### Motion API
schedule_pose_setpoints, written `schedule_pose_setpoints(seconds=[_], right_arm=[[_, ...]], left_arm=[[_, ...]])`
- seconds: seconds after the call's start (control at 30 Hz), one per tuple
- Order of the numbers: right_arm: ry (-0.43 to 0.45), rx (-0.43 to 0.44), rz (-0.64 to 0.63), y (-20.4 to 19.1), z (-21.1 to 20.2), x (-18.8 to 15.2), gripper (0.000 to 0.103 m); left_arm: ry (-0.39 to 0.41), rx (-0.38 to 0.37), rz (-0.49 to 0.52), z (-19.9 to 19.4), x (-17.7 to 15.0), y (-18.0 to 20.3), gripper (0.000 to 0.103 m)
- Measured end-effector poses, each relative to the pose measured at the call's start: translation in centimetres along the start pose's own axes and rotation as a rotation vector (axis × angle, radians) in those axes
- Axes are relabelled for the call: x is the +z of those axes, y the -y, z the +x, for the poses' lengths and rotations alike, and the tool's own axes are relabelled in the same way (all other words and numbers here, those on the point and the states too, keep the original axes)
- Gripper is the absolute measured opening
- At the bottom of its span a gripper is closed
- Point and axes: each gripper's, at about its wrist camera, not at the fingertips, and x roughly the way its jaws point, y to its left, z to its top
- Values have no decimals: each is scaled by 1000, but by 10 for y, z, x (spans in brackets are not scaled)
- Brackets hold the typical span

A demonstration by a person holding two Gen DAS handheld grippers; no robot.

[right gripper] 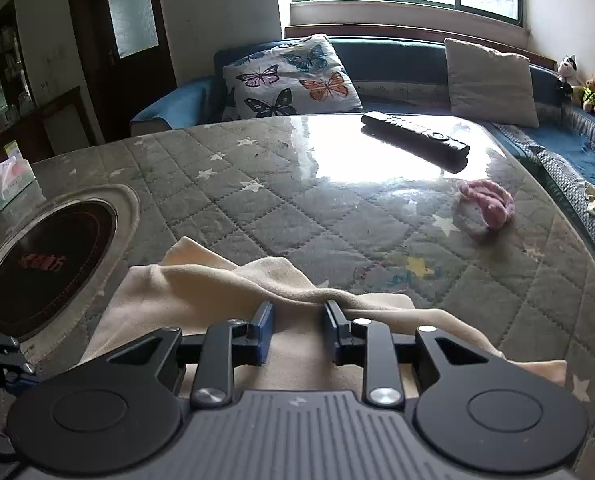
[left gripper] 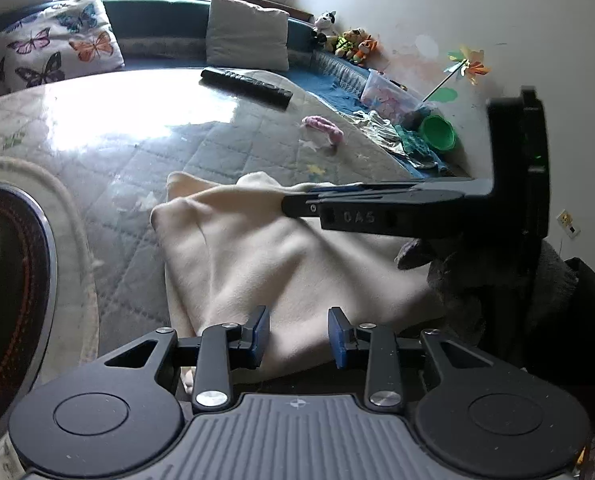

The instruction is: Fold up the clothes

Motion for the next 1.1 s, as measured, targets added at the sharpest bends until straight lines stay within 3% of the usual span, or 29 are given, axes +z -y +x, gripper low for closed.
schedule_pose_setpoints(seconds=[0.17,0.4,0.5,0.7,0.87,1.0,1.1], right_arm=[[21,-14,-27,-8,-21,-8,41],[58,-56,-44,-17,-61,-46,42],[83,-86,-22,-18,-78,-68,52],[148,-121,7,-20,-92,-100,52],[193,-136,38,-17,-105,-98,53],[177,-120,120,-1,-102,-108,53],[201,-117,113,-3,-111,-108,54]], left_arm=[[21,3,-4,-12,-4,2,39],[39,23,-26,-25,-14,-5,40],[48,24,-25,-27,-17,-5,44],[47,26,-33,-27,-21,-5,45],[67,41,-30,-34,-23,-7,53],[71,46,-37,-34,-23,-9,53],[74,51,-25,-35,-24,-7,53]])
